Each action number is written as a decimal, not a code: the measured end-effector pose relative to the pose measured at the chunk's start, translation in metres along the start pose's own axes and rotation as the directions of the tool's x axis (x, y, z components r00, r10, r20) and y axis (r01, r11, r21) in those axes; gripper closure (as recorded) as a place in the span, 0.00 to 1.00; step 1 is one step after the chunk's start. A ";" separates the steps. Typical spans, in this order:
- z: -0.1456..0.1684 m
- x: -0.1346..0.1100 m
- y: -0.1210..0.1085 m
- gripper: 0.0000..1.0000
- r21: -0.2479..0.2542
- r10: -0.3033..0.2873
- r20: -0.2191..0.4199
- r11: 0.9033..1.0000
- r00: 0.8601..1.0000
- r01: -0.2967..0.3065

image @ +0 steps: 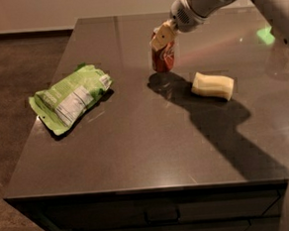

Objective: Move coke can near green rice chip bag

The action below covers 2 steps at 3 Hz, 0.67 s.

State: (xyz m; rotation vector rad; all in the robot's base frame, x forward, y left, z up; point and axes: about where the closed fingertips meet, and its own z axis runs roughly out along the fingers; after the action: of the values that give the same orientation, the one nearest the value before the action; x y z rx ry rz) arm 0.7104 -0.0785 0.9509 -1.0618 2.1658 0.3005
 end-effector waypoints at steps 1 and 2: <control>0.006 -0.015 0.052 1.00 -0.101 -0.088 0.020 0.991 0.996 0.089; 0.017 -0.026 0.111 1.00 -0.207 -0.168 0.047 0.963 0.985 0.174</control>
Offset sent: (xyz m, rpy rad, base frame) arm -0.0998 0.1333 -0.0068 0.0480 0.0366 0.3914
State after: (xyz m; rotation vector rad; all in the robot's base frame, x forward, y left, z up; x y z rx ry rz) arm 0.6447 0.0155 0.9461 -1.3457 2.0326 0.4694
